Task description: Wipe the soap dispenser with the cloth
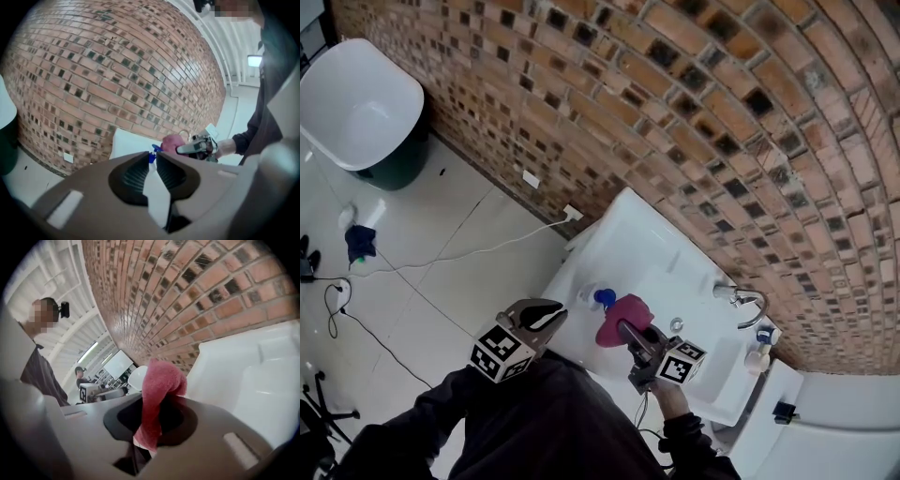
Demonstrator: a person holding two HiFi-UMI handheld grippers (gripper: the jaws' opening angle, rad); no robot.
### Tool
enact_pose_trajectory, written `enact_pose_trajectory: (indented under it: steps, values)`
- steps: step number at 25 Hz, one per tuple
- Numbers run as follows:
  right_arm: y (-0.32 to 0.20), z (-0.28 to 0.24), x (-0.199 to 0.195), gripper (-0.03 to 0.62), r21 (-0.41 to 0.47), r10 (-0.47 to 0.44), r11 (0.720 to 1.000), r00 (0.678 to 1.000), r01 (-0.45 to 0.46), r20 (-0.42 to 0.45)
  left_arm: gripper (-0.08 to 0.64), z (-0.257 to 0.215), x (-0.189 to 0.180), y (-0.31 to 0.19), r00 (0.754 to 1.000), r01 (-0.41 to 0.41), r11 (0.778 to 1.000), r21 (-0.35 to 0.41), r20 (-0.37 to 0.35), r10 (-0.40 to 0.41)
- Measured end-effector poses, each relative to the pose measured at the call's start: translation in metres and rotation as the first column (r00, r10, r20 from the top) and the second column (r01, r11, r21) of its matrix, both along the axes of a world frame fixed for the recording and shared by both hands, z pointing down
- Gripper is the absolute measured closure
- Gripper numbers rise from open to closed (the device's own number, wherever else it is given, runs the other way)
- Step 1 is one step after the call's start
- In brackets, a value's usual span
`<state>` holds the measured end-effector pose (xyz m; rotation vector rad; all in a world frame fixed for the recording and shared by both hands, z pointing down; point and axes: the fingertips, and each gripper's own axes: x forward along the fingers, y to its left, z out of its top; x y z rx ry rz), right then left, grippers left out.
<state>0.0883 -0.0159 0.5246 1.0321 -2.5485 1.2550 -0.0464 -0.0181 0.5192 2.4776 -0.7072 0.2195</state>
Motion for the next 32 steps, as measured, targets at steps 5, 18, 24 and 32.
enact_pose_trajectory:
  steps: [5, 18, 24, 32]
  values:
    - [-0.021, 0.026, 0.001, 0.535, -0.1, 0.06, 0.994, 0.995, -0.052, 0.078, 0.451, 0.006, 0.013, -0.001, 0.998, -0.044, 0.999, -0.006, 0.036, 0.044]
    - [-0.036, 0.132, -0.007, 0.535, -0.333, 0.018, 0.943, 1.0, -0.012, 0.015, 0.31, 0.051, 0.054, -0.008, 0.961, -0.166, 0.982, -0.092, 0.206, 0.182]
    - [-0.029, 0.157, -0.012, 0.534, -0.28, -0.169, 0.956, 0.951, 0.094, -0.258, 0.288, 0.07, 0.093, -0.004, 0.915, -0.253, 0.961, -0.113, 0.293, 0.276]
    - [-0.012, 0.133, -0.035, 0.534, -0.069, -0.358, 0.927, 0.81, 0.369, -0.464, 0.273, 0.088, 0.104, -0.026, 0.877, -0.239, 0.97, -0.038, 0.421, 0.233]
